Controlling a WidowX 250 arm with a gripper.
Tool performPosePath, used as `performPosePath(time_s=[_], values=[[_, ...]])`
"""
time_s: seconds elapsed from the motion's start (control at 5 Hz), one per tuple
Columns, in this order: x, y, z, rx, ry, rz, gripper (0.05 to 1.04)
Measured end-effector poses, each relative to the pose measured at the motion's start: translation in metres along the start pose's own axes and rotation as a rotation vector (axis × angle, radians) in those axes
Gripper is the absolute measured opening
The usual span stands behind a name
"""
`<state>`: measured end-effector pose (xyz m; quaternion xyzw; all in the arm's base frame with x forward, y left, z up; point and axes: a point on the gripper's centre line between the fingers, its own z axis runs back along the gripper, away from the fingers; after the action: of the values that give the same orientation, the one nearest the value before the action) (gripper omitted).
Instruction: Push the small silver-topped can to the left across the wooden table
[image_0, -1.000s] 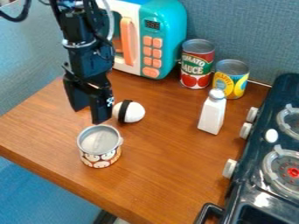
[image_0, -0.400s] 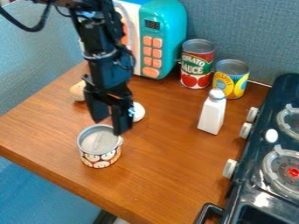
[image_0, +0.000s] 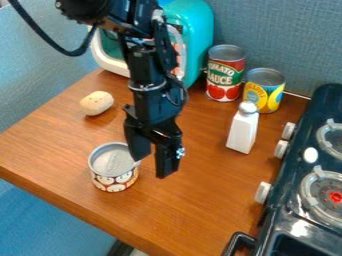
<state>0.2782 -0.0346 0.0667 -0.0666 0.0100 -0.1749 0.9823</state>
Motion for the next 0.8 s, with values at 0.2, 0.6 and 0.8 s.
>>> performPosePath(time_s=[0.2,0.6,0.8], values=[[0.002,-0.002,-0.007,-0.001,0.004,0.021,1.0],[-0.003,-0.001,-0.02,-0.002,0.023,0.071,1.0],[-0.004,-0.001,-0.025,-0.006,0.036,0.08,1.0]])
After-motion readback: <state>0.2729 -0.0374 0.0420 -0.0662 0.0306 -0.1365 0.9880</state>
